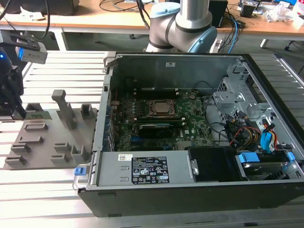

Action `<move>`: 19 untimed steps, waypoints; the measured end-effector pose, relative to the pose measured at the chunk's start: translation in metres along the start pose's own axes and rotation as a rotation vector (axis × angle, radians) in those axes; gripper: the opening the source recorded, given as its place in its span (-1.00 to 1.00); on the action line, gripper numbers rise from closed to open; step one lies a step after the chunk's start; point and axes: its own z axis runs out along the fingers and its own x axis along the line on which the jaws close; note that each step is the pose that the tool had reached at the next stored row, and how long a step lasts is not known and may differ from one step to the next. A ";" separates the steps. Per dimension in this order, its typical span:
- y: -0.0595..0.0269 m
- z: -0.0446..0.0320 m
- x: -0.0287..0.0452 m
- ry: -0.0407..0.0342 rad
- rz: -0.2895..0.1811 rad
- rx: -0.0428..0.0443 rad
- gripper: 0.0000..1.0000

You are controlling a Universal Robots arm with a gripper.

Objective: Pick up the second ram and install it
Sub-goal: 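Pick up the second ram and move it above second insertion slot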

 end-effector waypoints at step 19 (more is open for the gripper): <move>0.0004 -0.0357 -0.0008 0.0000 0.000 -0.0001 -0.73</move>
